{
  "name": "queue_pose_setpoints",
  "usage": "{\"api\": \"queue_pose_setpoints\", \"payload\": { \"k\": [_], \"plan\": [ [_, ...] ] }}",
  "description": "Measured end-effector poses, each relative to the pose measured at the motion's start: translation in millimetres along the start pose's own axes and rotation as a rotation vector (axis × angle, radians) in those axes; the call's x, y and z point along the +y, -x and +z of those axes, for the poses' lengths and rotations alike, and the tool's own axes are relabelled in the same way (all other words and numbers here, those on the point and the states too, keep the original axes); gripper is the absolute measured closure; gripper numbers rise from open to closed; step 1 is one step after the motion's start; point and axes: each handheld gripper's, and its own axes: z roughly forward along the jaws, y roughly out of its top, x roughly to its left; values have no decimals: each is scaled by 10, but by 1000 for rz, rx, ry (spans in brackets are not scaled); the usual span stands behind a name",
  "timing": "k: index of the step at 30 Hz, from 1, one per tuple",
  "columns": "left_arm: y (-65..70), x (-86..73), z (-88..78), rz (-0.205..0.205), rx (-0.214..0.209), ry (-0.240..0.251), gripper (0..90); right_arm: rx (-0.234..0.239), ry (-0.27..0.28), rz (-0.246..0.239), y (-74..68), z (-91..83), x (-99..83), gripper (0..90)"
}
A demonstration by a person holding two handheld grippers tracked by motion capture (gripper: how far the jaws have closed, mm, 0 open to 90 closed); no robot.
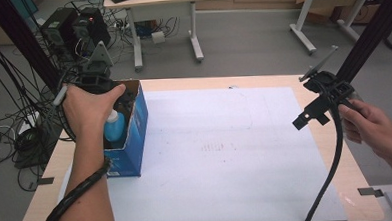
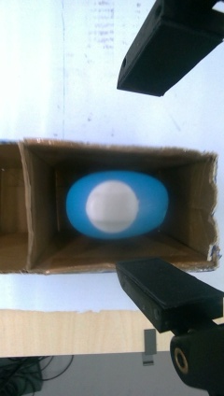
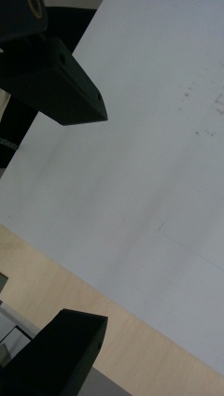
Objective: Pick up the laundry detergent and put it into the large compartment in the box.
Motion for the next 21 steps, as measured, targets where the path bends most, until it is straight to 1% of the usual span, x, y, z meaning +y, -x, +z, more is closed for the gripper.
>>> {"api": "queue_pose_setpoints", "payload": {
  "k": [4, 8, 14, 21],
  "plan": [
    [91, -16, -94, 13, 1, 12, 111, -1, 2, 0, 2, -17, -20, 37],
    [192, -30, -161, 33, 8, 13, 107, 2, 6, 2, 23, -29, -52, 37],
    [328, -56, -197, 58, 3, 15, 104, 10, 13, 5, 56, -38, -93, 37],
    [509, -62, -220, 94, 1, 17, 103, 10, 16, -2, 45, -50, -105, 37]
  ]
}}
